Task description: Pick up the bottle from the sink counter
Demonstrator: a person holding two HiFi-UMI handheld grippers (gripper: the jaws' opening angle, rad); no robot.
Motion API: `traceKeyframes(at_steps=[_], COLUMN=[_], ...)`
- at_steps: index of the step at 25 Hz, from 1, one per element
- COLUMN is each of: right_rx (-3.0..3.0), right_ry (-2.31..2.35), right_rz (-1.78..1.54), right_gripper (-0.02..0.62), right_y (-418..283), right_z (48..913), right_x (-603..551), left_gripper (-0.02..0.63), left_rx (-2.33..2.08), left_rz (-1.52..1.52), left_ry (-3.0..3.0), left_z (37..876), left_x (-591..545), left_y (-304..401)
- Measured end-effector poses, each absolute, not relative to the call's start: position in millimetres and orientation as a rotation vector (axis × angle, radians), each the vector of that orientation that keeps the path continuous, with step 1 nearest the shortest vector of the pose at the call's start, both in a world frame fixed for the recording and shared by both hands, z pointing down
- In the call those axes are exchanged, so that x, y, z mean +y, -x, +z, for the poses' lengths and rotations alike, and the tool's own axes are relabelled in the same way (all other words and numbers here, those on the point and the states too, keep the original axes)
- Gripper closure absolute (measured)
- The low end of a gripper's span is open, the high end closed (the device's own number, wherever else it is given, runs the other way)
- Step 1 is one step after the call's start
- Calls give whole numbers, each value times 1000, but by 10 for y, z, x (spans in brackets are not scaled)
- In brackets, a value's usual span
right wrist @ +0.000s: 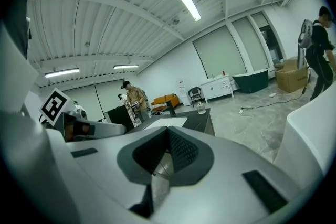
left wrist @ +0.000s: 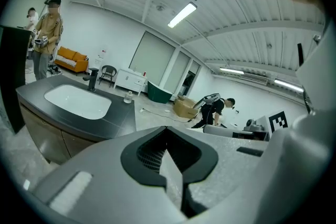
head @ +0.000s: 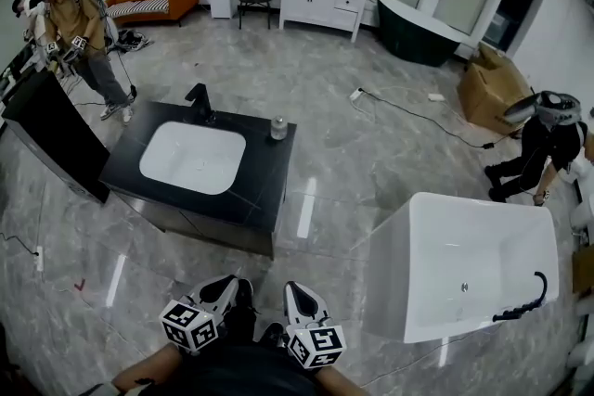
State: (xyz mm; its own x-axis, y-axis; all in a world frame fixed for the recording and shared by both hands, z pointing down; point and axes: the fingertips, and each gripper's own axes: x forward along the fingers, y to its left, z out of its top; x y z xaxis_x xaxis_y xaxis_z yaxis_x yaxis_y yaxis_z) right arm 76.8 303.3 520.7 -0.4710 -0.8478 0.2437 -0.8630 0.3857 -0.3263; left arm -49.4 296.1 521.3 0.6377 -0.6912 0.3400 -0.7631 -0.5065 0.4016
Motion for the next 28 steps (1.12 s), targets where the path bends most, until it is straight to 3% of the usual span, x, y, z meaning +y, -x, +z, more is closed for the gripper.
traceKeyframes(at_steps=[17,28], right_rx=[-2482,-2380], right_ry=[-1719,-1710], right_rz=[596,660], right_gripper=[589,589], right_y=[-649,-394], right_z=[5117,5324], right_x=[1574,1153], left_gripper=[606,606], left_rx=[-1049,-1020], left_rz=[113,112], left_ry=[-2401,-2348], left_z=[5065,5309], left_x=[1254,773], left_y=[617,992])
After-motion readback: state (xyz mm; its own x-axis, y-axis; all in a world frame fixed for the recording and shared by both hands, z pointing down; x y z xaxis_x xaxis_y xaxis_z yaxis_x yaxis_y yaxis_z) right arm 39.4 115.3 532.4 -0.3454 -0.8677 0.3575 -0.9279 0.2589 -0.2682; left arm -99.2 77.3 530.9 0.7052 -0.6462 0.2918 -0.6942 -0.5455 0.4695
